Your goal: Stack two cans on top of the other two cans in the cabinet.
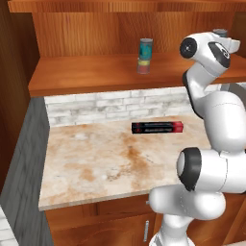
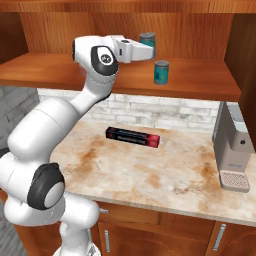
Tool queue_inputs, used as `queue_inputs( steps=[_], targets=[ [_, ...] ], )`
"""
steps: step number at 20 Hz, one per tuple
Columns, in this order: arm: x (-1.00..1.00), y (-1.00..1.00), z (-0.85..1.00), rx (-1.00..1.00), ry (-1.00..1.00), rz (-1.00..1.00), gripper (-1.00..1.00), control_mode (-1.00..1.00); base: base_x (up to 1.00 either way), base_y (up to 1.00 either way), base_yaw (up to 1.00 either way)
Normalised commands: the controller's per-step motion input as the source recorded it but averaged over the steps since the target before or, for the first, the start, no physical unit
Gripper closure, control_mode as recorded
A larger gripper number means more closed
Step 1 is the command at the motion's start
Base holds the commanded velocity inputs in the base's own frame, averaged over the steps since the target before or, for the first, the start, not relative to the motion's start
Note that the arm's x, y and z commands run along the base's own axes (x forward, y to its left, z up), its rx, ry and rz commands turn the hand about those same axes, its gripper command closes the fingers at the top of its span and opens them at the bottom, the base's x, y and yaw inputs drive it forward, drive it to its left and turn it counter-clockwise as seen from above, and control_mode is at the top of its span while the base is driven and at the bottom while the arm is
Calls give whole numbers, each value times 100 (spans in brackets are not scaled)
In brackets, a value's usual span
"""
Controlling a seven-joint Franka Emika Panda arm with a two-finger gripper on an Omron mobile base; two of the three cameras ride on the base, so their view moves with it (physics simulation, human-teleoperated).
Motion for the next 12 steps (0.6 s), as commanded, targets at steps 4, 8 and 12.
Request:
queue_inputs(
  steps=[4, 8, 12],
  targets=[
    [0, -1, 0, 0, 3, 0, 100, -100, 0, 0, 0],
    [3, -8, 0, 0, 0, 0, 100, -100, 0, 0, 0],
    [1, -13, 0, 0, 1, 0, 100, -100, 0, 0, 0]
  ],
)
